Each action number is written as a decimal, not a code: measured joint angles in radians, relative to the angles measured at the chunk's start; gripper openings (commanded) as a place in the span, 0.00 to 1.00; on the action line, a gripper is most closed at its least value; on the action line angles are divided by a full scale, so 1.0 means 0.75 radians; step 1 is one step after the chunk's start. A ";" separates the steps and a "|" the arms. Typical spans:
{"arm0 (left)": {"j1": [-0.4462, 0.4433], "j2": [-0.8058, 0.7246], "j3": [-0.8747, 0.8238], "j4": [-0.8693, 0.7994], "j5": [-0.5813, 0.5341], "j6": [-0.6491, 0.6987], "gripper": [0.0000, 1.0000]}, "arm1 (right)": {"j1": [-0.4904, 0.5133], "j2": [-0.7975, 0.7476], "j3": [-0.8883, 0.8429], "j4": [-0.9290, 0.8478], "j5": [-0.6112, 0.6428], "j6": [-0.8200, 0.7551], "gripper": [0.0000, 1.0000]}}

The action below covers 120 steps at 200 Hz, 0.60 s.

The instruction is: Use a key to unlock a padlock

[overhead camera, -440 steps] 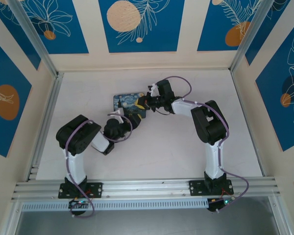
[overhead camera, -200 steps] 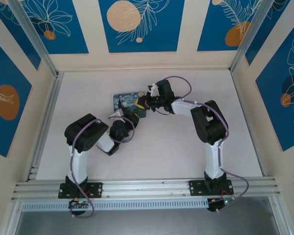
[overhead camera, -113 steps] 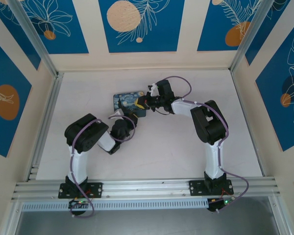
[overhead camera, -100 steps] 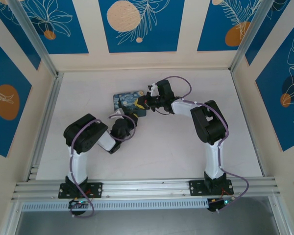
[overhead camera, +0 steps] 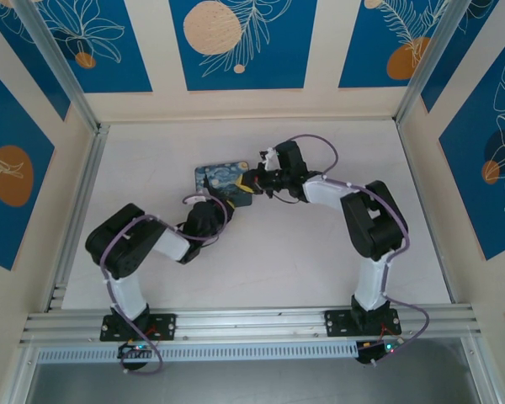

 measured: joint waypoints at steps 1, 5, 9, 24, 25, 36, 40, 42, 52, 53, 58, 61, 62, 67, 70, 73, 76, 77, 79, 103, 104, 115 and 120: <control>0.002 -0.007 -0.002 -0.009 0.006 -0.002 0.00 | 0.000 -0.005 -0.004 0.002 -0.001 -0.001 0.00; 0.006 -0.028 -0.005 -0.031 0.018 -0.005 0.00 | 0.000 -0.041 -0.032 0.004 -0.001 0.004 0.00; 0.009 -0.051 -0.007 -0.059 0.033 -0.010 0.00 | 0.000 -0.068 -0.055 0.012 -0.002 0.003 0.00; 0.023 -0.136 -0.012 -0.150 0.087 -0.020 0.00 | 0.002 -0.189 -0.175 0.061 -0.003 0.024 0.00; 0.024 -0.141 -0.012 -0.155 0.090 -0.021 0.00 | 0.002 -0.195 -0.182 0.064 -0.002 0.027 0.00; 0.036 -0.197 -0.014 -0.214 0.130 -0.030 0.00 | 0.007 -0.269 -0.280 0.115 0.001 0.044 0.00; 0.040 -0.220 -0.015 -0.236 0.147 -0.032 0.00 | 0.009 -0.291 -0.313 0.130 0.003 0.055 0.00; 0.043 -0.229 -0.016 -0.244 0.155 -0.034 0.00 | 0.011 -0.301 -0.332 0.140 0.003 0.057 0.00; 0.053 -0.271 -0.021 -0.282 0.190 -0.039 0.00 | 0.020 -0.350 -0.424 0.183 0.004 0.080 0.00; 0.054 -0.274 -0.022 -0.285 0.192 -0.040 0.00 | 0.021 -0.354 -0.430 0.186 0.005 0.083 0.00; 0.060 -0.292 -0.025 -0.301 0.210 -0.043 0.00 | 0.027 -0.372 -0.473 0.207 0.008 0.091 0.00; 0.064 -0.305 -0.028 -0.312 0.222 -0.047 0.00 | 0.031 -0.382 -0.500 0.222 0.011 0.103 0.00; 0.064 -0.307 -0.029 -0.315 0.224 -0.047 0.00 | 0.033 -0.386 -0.512 0.228 0.011 0.105 0.00; 0.069 -0.325 -0.034 -0.333 0.243 -0.056 0.00 | 0.040 -0.402 -0.555 0.249 0.012 0.120 0.00; 0.071 -0.334 -0.037 -0.342 0.252 -0.056 0.00 | 0.044 -0.410 -0.578 0.259 0.013 0.120 0.00; 0.074 -0.343 -0.040 -0.350 0.261 -0.063 0.00 | 0.049 -0.417 -0.600 0.270 0.014 0.132 0.00; 0.075 -0.350 -0.043 -0.358 0.269 -0.068 0.00 | 0.055 -0.424 -0.624 0.285 0.017 0.134 0.00; 0.076 -0.355 -0.044 -0.362 0.273 -0.067 0.00 | 0.056 -0.426 -0.629 0.287 0.017 0.135 0.00; 0.078 -0.361 -0.047 -0.367 0.281 -0.072 0.00 | 0.060 -0.431 -0.644 0.295 0.018 0.145 0.00; 0.087 -0.429 -0.078 -0.414 0.339 -0.105 0.00 | 0.104 -0.476 -0.777 0.398 0.045 0.196 0.00; 0.087 -0.431 -0.079 -0.415 0.340 -0.105 0.00 | 0.106 -0.478 -0.782 0.404 0.047 0.201 0.00; 0.091 -0.466 -0.092 -0.432 0.362 -0.125 0.00 | 0.123 -0.487 -0.813 0.447 0.059 0.226 0.00; 0.092 -0.482 -0.097 -0.438 0.370 -0.130 0.00 | 0.130 -0.487 -0.823 0.469 0.065 0.237 0.00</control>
